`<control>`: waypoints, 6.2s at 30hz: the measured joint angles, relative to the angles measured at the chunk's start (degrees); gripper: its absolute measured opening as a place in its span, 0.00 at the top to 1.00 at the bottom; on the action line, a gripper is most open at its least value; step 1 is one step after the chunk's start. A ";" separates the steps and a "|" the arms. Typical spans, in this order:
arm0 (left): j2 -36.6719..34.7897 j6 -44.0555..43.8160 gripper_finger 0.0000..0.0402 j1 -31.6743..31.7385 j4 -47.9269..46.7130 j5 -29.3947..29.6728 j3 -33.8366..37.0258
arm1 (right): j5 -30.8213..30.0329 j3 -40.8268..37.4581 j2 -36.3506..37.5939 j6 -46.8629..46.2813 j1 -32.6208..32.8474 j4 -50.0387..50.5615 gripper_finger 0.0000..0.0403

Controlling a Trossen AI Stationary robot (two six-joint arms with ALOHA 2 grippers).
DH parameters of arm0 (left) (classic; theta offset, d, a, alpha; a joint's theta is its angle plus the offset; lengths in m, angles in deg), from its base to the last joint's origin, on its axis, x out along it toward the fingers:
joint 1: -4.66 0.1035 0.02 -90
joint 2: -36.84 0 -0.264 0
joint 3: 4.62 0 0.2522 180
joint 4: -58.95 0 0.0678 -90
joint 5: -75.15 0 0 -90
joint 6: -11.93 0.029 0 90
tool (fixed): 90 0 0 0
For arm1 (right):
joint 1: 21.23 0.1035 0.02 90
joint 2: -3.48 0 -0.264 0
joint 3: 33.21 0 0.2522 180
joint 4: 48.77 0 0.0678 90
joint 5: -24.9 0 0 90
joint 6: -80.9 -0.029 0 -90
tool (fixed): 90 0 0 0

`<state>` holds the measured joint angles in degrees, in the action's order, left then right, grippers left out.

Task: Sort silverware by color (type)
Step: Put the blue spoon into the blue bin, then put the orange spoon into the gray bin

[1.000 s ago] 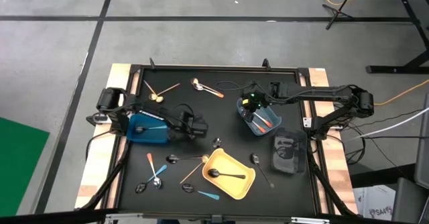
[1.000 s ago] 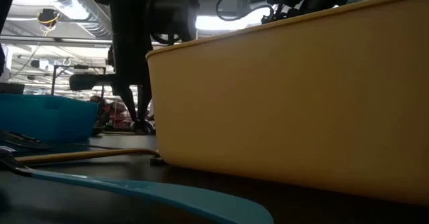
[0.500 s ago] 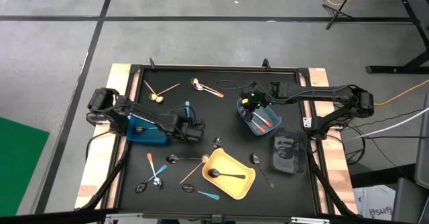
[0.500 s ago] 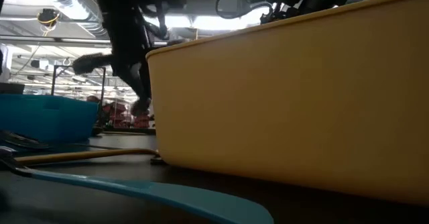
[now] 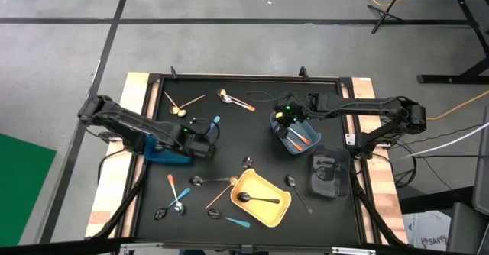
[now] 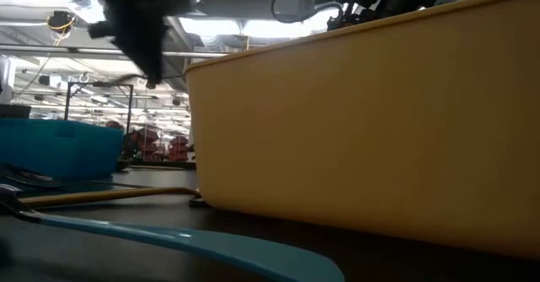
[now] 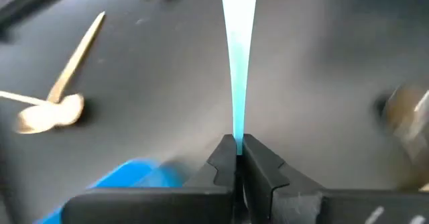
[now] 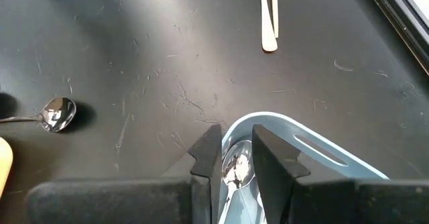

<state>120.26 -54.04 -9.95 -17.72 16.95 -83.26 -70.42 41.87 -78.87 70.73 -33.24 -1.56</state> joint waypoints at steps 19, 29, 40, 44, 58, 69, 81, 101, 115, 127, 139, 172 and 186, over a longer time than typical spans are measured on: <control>-5.53 6.60 0.99 -7.52 -26.21 -9.30 1.31 | 0.00 0.00 0.01 0.01 0.00 -0.52 0.82; -5.53 6.66 0.99 -9.57 -24.56 -13.70 12.32 | 0.00 0.00 0.01 0.01 -0.01 -0.52 0.82; -5.53 13.59 0.99 -9.57 -18.13 -14.07 15.13 | 0.01 0.00 0.01 -0.01 0.00 -0.51 0.82; -5.53 14.08 0.99 -9.57 -18.13 -15.72 15.13 | 0.00 0.00 0.01 -0.01 0.00 -0.50 0.82; -5.51 13.65 0.86 -9.55 -18.19 -16.27 15.13 | 0.00 0.00 0.01 -0.01 0.00 -0.50 0.82; -5.47 7.50 0.84 -9.53 -25.05 -21.53 8.09 | 0.02 0.00 -0.01 -0.01 0.00 -0.57 0.82; -5.49 -15.05 0.84 -11.62 -20.42 -33.23 -3.62 | 0.00 0.02 0.01 -0.01 -0.02 -0.61 0.82; -1.55 -60.58 0.84 -27.64 1.01 -34.12 3.94 | 0.00 0.02 0.01 0.00 -0.01 -0.61 0.82; 3.73 -67.02 0.84 -29.48 9.46 -33.31 9.94 | 0.00 0.02 0.01 -0.01 0.00 -0.61 0.82; 4.78 -68.05 0.84 -29.46 20.00 -32.93 18.14 | 0.00 0.02 0.00 -0.01 0.00 -0.63 0.82; 4.89 -68.48 0.84 -29.46 21.55 -35.37 19.94 | 0.00 0.02 0.01 -0.01 0.00 -0.72 0.82; 4.26 -60.97 0.97 -29.72 22.68 -34.17 21.73 | 0.00 0.02 0.01 -0.01 0.00 -0.83 0.82; 4.30 -40.76 0.99 -26.64 20.96 -14.19 12.41 | 1.01 0.02 0.01 -0.05 0.00 -0.83 0.82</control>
<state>124.56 -94.79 -36.60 3.24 2.76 -70.85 -69.42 41.89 -78.86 70.68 -33.24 -2.39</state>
